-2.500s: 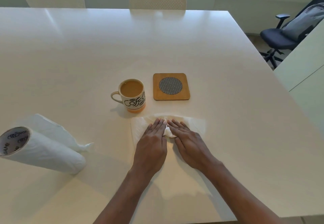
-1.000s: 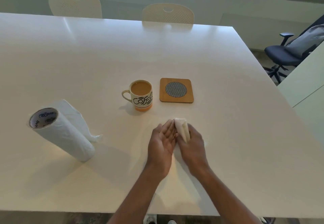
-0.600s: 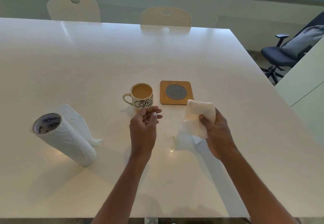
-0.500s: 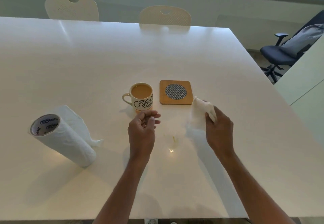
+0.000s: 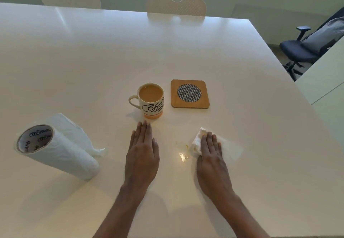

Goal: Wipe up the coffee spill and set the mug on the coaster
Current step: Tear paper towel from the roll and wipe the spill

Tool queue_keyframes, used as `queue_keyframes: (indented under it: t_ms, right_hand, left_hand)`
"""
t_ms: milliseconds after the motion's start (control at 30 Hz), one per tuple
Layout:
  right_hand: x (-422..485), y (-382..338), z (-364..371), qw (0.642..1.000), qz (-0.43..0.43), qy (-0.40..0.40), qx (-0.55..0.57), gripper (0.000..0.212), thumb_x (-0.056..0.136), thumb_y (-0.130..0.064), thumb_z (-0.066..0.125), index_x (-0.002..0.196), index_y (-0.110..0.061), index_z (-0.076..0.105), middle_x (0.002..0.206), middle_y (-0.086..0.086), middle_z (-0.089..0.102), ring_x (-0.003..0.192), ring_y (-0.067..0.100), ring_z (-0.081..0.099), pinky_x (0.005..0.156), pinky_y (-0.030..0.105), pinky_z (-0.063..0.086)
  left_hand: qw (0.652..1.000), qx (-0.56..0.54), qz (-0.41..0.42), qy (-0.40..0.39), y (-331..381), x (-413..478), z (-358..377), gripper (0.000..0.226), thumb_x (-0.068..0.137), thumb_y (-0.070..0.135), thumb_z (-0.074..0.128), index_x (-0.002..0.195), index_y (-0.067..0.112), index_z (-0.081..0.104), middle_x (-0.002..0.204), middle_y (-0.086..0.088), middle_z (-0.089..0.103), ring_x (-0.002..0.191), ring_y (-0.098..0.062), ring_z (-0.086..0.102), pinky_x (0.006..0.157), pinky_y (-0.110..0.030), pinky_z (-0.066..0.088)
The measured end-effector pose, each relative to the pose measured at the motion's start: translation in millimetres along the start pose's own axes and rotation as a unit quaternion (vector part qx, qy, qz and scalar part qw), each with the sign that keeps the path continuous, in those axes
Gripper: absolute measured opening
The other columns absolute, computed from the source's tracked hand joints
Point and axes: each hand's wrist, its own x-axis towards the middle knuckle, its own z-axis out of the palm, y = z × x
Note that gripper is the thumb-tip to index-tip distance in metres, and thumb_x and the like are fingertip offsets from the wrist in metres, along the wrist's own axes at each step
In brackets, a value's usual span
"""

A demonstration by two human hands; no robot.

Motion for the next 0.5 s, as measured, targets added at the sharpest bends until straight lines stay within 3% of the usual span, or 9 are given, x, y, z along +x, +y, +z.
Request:
queue_keyframes:
  t_ms: [333, 500]
  right_hand:
    - [10.8, -30.0, 18.2, 0.995, -0.084, -0.041, 0.017, 0.069, 0.108, -0.004, 0.032, 0.167, -0.007, -0.005, 0.178, 0.010, -0.012, 0.159, 0.016, -0.024, 0.118, 0.018, -0.032]
    - [11.4, -31.3, 11.9, 0.976, -0.180, -0.105, 0.060, 0.062, 0.111, -0.018, 0.031, 0.169, -0.012, 0.009, 0.179, 0.005, -0.001, 0.165, 0.012, -0.010, 0.129, 0.021, -0.017]
  left_hand:
    - [0.997, -0.048, -0.055, 0.001, -2.5, 1.2, 5.1, 0.050, 0.113, 0.019, 0.036, 0.162, 0.010, 0.039, 0.170, -0.005, 0.040, 0.160, -0.011, 0.027, 0.129, -0.027, 0.014]
    - [0.996, -0.070, -0.062, 0.003, -3.7, 1.4, 4.4, 0.048, 0.112, 0.015, 0.037, 0.159, 0.009, 0.044, 0.167, -0.006, 0.044, 0.159, -0.014, 0.032, 0.129, -0.028, 0.017]
